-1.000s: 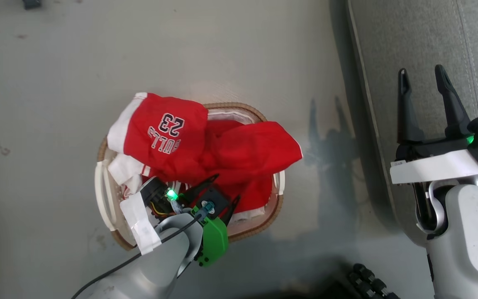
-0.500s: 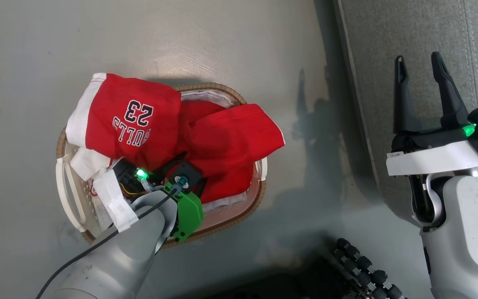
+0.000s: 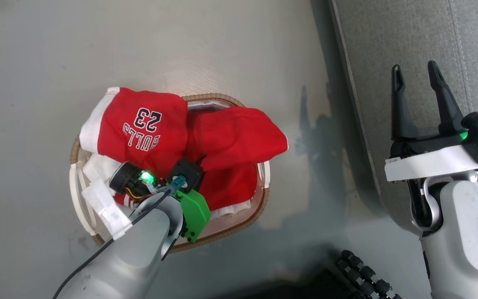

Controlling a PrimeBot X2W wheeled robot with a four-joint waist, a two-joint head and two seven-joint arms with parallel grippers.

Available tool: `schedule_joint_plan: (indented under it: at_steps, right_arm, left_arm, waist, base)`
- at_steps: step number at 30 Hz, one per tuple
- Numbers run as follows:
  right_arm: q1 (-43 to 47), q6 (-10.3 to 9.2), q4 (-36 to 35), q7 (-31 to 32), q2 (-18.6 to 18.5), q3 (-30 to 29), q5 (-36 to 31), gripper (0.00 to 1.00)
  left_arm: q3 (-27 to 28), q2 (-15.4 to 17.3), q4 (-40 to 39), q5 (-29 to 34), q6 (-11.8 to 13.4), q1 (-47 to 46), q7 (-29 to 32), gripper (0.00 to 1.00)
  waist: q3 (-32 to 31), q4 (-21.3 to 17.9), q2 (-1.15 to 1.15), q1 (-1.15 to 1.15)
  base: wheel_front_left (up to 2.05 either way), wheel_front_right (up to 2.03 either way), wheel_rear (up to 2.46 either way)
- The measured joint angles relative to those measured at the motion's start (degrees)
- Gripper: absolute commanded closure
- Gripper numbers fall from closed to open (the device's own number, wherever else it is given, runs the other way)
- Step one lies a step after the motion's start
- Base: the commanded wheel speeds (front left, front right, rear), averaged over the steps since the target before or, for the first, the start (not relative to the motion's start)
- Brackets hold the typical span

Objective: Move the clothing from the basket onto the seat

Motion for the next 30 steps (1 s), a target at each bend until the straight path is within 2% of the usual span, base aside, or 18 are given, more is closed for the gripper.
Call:
schedule_joint_plan:
  at_steps: [8,18,30]
  right_arm:
    - [1.91,0.00,1.13,0.00,0.01,-0.20,-2.05,0.00]
    - [6.32,0.00,2.78,0.00,0.02,-0.38,-4.60,0.00]
    - [13.11,0.00,4.77,0.00,0.02,0.14,-6.57,0.00]
  left_arm:
    - [5.37,2.10,-10.17,-0.51,-0.08,4.57,-0.01,1.00]
    - [10.28,4.94,-23.02,2.24,-0.66,10.03,0.00,1.00]
    - [12.94,8.27,-30.99,2.76,-1.09,10.97,0.01,1.00]
  waist:
    - [-5.09,1.55,0.00,0.00]
    - [-13.83,3.57,0.00,-0.01]
    - [-25.58,5.88,0.00,-0.01]
  base:
    - [0.00,0.00,0.00]
    - [0.00,0.00,0.00]
    - [0.00,0.00,0.00]
